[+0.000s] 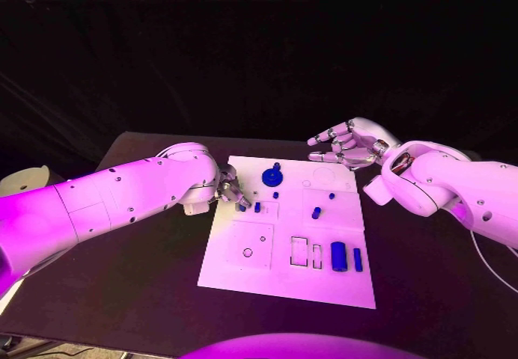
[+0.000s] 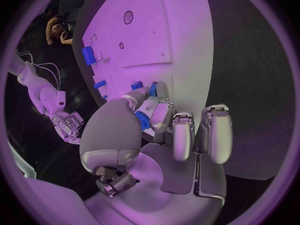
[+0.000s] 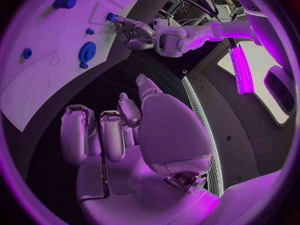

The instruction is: Assemble the parts on the task board

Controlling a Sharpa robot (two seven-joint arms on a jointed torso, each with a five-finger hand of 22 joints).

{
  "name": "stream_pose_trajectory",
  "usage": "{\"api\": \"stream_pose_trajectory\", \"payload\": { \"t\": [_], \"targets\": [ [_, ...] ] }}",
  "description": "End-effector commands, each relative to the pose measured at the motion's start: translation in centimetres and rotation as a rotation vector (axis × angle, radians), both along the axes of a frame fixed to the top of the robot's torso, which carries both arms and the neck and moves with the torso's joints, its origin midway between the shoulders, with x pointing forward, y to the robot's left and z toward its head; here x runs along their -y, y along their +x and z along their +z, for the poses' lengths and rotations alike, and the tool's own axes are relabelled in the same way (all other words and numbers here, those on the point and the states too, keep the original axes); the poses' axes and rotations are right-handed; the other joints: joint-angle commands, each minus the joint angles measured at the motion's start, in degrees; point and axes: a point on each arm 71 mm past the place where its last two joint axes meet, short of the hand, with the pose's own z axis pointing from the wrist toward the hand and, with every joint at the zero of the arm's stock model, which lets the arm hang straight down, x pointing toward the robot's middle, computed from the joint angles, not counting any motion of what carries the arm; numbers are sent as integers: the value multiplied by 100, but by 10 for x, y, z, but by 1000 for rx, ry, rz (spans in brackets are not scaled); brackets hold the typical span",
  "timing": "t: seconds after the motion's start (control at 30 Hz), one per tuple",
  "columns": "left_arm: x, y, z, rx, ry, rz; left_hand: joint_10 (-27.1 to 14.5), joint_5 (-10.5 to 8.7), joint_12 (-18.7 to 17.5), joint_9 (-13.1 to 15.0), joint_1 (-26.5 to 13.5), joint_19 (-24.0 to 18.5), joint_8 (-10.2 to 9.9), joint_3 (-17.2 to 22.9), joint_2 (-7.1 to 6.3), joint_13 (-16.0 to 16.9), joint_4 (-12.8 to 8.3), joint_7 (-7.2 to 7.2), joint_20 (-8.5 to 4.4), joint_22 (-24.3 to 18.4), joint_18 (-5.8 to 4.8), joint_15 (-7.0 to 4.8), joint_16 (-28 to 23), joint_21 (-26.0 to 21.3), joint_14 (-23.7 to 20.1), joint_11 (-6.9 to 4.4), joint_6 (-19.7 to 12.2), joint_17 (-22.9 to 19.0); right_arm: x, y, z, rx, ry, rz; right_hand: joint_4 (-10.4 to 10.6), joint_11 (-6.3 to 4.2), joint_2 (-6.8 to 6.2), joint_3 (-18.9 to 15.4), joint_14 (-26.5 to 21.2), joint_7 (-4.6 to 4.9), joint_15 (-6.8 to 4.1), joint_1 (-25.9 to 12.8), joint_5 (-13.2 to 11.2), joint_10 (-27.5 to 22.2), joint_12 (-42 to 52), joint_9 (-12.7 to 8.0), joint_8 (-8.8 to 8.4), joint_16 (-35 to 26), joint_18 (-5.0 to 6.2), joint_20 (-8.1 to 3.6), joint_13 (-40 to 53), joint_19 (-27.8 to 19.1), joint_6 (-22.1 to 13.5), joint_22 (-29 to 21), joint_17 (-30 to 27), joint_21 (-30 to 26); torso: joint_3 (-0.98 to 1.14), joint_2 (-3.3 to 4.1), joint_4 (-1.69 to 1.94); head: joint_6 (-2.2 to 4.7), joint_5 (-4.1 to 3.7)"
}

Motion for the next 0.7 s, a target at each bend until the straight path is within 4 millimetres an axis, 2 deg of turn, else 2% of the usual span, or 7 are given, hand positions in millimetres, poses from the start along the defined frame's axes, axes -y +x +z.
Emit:
{"api": "stream_pose_trajectory", "payload": {
  "t": [0.03,0.27,0.37,0.7],
  "targets": [
    [1,-4,-8,-47,25,-14,23,15,24,-6,-88,428,-20,-65,-3,-4,9,-7,-48,1188,-75,-40,18,34,603,-6,30,1509,-1,-1,0,-1,-4,15,-22,-7,61,-20,398,-3,-14,-15,13,-27,-35,9,19,-22,58,-10,-7,-29,37,1,596,-20,1,2,-1,-5,0],
    [-2,-3,-9,-52,33,-6,28,9,24,-9,-195,435,-29,-259,-51,-7,100,-10,-51,1203,-78,-41,18,44,603,-7,59,1509,-1,-1,0,-2,-5,14,-24,-7,62,-22,398,-3,-15,-15,28,-28,-36,8,19,-23,59,-10,-10,-30,37,-4,595,-23,0,0,2,0,-1],
    [-3,-2,-9,-52,35,-2,33,7,28,-10,-256,442,-35,-476,-82,-6,181,-12,-51,1220,-83,-43,18,56,603,-8,83,1509,-1,-1,0,-1,-5,14,-23,-7,62,-22,398,-3,-15,-16,30,-30,-38,8,18,-24,59,-10,-12,-30,36,-4,594,-23,0,0,3,2,-4],
    [-4,-1,-8,-42,29,7,41,1,40,-5,-293,460,-50,-1037,-49,0,382,-8,-51,1258,-93,-40,18,83,603,-5,119,1509,0,-1,0,-2,-5,14,-23,-7,62,-24,397,-2,-15,-18,35,-32,-42,8,18,-26,59,-11,-16,-30,36,-4,591,-23,-6,1,1,8,-9]
  ]
}}
